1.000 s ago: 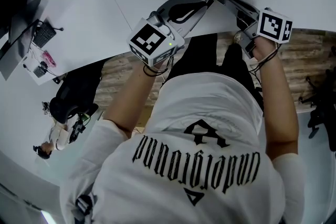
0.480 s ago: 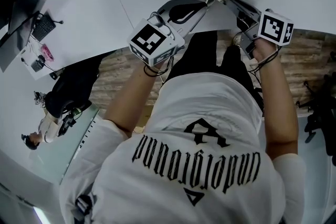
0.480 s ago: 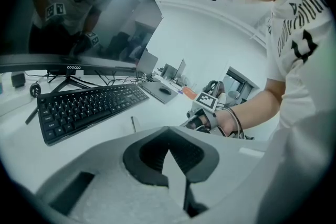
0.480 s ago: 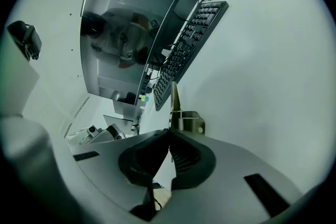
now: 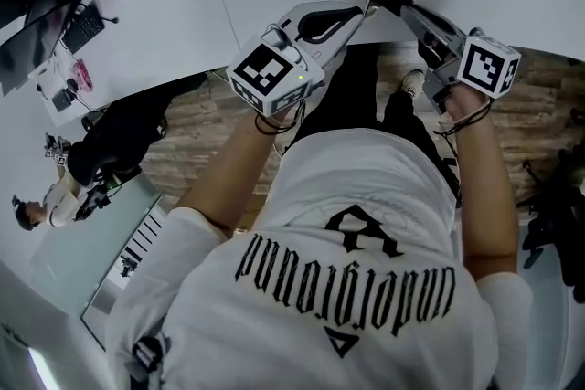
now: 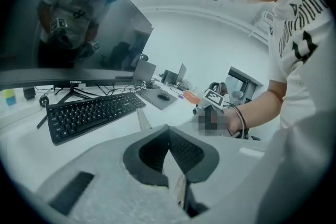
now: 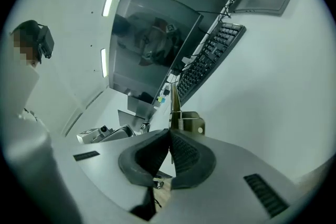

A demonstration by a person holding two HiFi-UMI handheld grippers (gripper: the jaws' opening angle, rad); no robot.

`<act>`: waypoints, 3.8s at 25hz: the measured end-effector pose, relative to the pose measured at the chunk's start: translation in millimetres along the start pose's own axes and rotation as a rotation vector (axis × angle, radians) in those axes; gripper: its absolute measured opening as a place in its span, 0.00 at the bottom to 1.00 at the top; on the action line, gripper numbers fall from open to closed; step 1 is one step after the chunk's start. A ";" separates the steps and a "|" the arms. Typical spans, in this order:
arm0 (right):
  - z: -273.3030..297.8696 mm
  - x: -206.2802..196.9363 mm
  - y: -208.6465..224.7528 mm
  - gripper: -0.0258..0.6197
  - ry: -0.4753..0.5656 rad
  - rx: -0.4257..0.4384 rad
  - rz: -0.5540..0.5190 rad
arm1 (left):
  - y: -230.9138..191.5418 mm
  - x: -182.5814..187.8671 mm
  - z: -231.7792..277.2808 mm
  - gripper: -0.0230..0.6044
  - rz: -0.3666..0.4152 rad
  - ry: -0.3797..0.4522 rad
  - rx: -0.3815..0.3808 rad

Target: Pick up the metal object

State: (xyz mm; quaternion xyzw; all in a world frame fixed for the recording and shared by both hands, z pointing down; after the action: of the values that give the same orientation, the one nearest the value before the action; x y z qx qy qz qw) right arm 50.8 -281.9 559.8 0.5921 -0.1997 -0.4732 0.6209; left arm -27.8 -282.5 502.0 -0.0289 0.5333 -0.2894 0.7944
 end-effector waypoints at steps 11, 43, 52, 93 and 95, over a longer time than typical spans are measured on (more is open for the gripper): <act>-53.6 -7.3 -87.4 0.07 0.059 0.066 -0.285 | 63.6 27.0 -45.5 0.06 0.110 0.132 0.092; -222.5 -2.1 -255.3 0.07 0.276 0.212 -0.872 | 218.1 102.2 -111.0 0.06 0.371 0.413 0.261; -257.3 -48.8 -266.4 0.07 0.227 0.267 -0.925 | 270.9 65.6 -149.6 0.06 0.322 0.456 0.392; -284.9 -379.4 -406.0 0.07 0.350 0.156 -1.017 | 425.3 -114.6 -409.5 0.06 0.345 0.452 0.273; -290.4 -389.5 -411.9 0.07 0.351 0.151 -1.018 | 433.4 -116.1 -415.1 0.06 0.343 0.454 0.263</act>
State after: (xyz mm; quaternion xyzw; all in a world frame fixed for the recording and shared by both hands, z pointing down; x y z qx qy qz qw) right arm -42.9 259.1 237.1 0.7270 0.1855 -0.5925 0.2933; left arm -231.1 243.7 266.5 0.2298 0.6523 -0.2169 0.6890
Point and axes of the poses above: the fingertips, and each gripper's own axes: z forward along the fingers, y to its right, x out of its top, the point moved 1 cm from there along -z, backward along the fingers, and after that the axes turned 5 degrees about x, right-handed, at the moved point
